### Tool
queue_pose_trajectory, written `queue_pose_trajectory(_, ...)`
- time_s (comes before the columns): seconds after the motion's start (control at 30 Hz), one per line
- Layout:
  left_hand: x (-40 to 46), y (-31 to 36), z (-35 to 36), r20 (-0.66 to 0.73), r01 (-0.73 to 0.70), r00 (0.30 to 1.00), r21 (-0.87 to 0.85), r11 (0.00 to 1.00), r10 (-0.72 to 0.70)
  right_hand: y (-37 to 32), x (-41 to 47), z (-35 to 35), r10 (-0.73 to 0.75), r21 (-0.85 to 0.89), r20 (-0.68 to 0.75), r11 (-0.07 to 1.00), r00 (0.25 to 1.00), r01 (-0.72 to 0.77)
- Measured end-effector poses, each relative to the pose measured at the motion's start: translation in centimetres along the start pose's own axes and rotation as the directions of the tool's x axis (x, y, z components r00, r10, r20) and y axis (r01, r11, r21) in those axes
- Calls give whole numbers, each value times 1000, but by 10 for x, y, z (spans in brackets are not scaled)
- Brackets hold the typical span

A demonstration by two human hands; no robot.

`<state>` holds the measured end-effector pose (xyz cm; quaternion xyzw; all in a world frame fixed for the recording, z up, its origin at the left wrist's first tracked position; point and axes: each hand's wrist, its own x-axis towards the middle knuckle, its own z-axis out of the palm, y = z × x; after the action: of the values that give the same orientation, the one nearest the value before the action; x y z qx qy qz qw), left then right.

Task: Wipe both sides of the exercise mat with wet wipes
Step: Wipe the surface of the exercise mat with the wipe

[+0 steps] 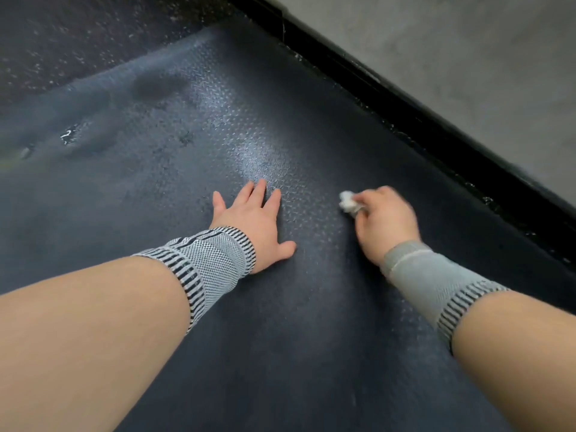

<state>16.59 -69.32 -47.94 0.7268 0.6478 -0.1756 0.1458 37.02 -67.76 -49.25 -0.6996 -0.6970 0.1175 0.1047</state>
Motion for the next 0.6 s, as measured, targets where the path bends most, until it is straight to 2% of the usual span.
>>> queue_pose_trajectory(0.07, 3, 3, -6, 51, 15, 999, 7, 1000, -15, 6, 14, -4, 282, 62, -72, 959, 957, -278)
queue_pose_trajectory(0.1, 4, 5, -9, 70, 21, 997, 12, 1000, -22, -2, 14, -1, 305, 72, -70, 951, 950, -300)
queue_pose_trajectory(0.13, 5, 8, -12, 84, 30, 996, 16, 999, -31, -15, 8, 2, 257, 70, -32, 965, 966, -254)
queue_pose_trajectory(0.2, 6, 14, -17, 99, 53, 994, 26, 998, -56, -43, -13, 10, -26, 79, 85, 997, 996, 19)
queue_pose_trajectory(0.27, 8, 19, -22, 129, 69, 989, 27, 997, -72, -52, -28, 11, -320, 128, 170, 945, 932, 301)
queue_pose_trajectory(0.3, 9, 21, -24, 145, 78, 986, 29, 997, -81, -46, -19, 9, -379, 118, 181, 925, 908, 362)
queue_pose_trajectory(0.33, 10, 23, -25, 161, 87, 983, 37, 996, -92, -36, -4, 5, -342, 72, 169, 940, 925, 334)
queue_pose_trajectory(0.37, 11, 24, -27, 178, 97, 979, 43, 994, -104, -23, 13, 2, -232, 10, 139, 972, 963, 233)
queue_pose_trajectory(0.4, 13, 26, -27, 196, 109, 974, 44, 993, -116, -11, 29, -2, -70, -24, 75, 997, 995, 72)
queue_pose_trajectory(0.43, 14, 27, -28, 213, 120, 969, 40, 992, -126, -3, 41, -7, 100, -1, 15, 995, 995, -100)
queue_pose_trajectory(0.47, 14, 28, -29, 226, 129, 965, 35, 991, -134, -1, 45, -8, 209, 31, -7, 978, 978, -209)
queue_pose_trajectory(0.5, 14, 29, -28, 232, 137, 962, 28, 990, -140, -8, 43, -6, 209, 45, 0, 977, 978, -209)
queue_pose_trajectory(0.53, 14, 29, -28, 232, 145, 962, 19, 989, -146, -20, 38, -4, 123, 40, 53, 991, 991, -125)
queue_pose_trajectory(0.57, 14, 29, -28, 227, 152, 962, 7, 988, -150, -34, 27, 0, -32, 45, 113, 999, 993, 27)
queue_pose_trajectory(0.6, 13, 30, -28, 222, 158, 963, -6, 987, -153, -45, 15, 1, -208, 58, 182, 978, 961, 201)
